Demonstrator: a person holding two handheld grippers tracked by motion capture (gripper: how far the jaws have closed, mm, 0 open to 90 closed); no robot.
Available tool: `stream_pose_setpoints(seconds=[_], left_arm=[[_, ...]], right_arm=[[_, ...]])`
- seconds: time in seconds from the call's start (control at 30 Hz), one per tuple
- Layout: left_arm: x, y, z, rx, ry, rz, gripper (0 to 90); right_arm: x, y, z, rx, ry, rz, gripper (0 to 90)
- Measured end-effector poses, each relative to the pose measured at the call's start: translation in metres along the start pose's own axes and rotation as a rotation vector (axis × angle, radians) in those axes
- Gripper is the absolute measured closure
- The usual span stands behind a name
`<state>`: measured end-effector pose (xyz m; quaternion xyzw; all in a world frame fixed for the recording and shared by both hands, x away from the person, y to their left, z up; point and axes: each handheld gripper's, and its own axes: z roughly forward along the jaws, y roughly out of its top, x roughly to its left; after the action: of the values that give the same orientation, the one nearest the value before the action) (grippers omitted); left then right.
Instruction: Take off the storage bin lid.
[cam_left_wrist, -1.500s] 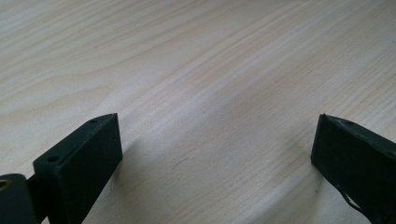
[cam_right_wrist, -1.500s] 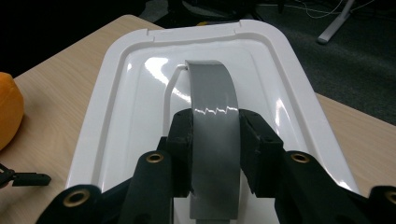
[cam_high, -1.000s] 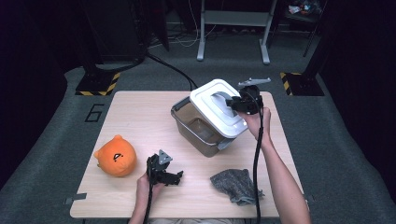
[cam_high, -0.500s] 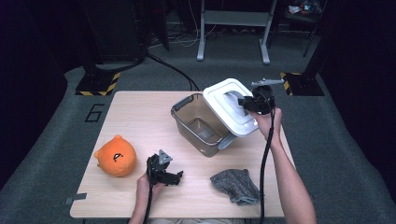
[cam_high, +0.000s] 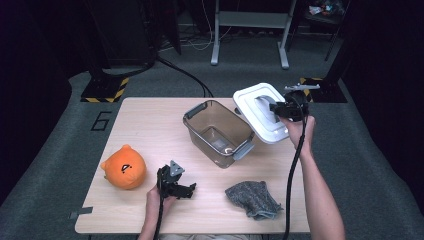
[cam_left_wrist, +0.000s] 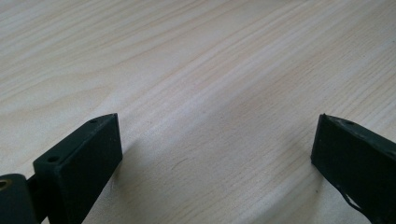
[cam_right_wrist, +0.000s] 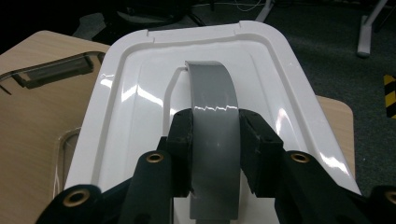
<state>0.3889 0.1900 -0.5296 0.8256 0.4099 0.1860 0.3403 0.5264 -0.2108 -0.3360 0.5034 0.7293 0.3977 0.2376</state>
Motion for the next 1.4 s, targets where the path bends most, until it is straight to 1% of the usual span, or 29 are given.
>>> stream_pose_setpoints(seconds=[0.07,0.13,0.27,0.3,0.33,0.43,0.6,0.67,0.7,0.8,0.87,1.03,1.1,1.3,1.33,1.4], left_arm=[[0.0,0.0,0.0,0.003,-0.001,0.0,1.8],[0.0,0.0,0.0,0.002,-0.001,0.0,1.7],[0.0,0.0,0.0,0.002,-0.001,0.0,1.7],[0.0,0.0,0.0,0.002,-0.001,-0.001,1.7],[0.0,0.0,0.0,0.002,0.0,-0.001,1.7],[0.0,0.0,0.0,0.002,0.0,-0.002,1.7],[0.0,0.0,0.0,0.002,-0.001,-0.003,1.8],[0.0,0.0,0.0,0.002,0.001,-0.002,1.8],[0.0,0.0,0.0,0.002,0.0,-0.002,1.7],[0.0,0.0,0.0,0.002,0.0,-0.002,1.8],[0.0,0.0,0.0,0.002,0.0,-0.002,1.7],[0.0,0.0,0.0,0.003,0.0,-0.001,1.8],[0.0,0.0,0.0,0.003,0.0,-0.001,1.8],[0.0,0.0,0.0,0.001,0.0,-0.002,1.8],[0.0,0.0,0.0,0.003,0.0,-0.001,1.8],[0.0,0.0,0.0,0.003,0.0,-0.001,1.7]], right_arm=[[-0.006,-0.002,-0.001,-0.004,-0.017,0.012,66.6],[-0.008,-0.003,-0.001,-0.002,-0.018,0.019,66.6],[-0.015,-0.007,0.001,0.001,-0.048,0.037,66.6],[-0.017,-0.008,0.002,0.004,-0.051,0.048,66.6],[-0.019,-0.008,0.002,0.001,-0.055,0.05,66.6],[-0.025,-0.011,0.005,0.01,-0.096,0.065,66.5],[-0.031,-0.016,0.013,0.023,-0.136,0.079,66.6],[-0.034,-0.019,0.016,0.028,-0.145,0.083,66.5],[-0.036,-0.023,0.02,0.036,-0.16,0.088,66.5],[-0.038,-0.026,0.024,0.045,-0.169,0.099,66.5],[-0.04,-0.03,0.029,0.051,-0.171,0.119,66.5],[-0.043,-0.036,0.039,0.074,-0.184,0.133,66.5],[-0.043,-0.038,0.043,0.073,-0.193,0.14,66.5],[-0.043,-0.044,0.052,0.085,-0.196,0.144,66.5],[-0.042,-0.047,0.055,0.095,-0.189,0.158,66.5],[-0.043,-0.048,0.057,0.093,-0.188,0.16,66.5]])
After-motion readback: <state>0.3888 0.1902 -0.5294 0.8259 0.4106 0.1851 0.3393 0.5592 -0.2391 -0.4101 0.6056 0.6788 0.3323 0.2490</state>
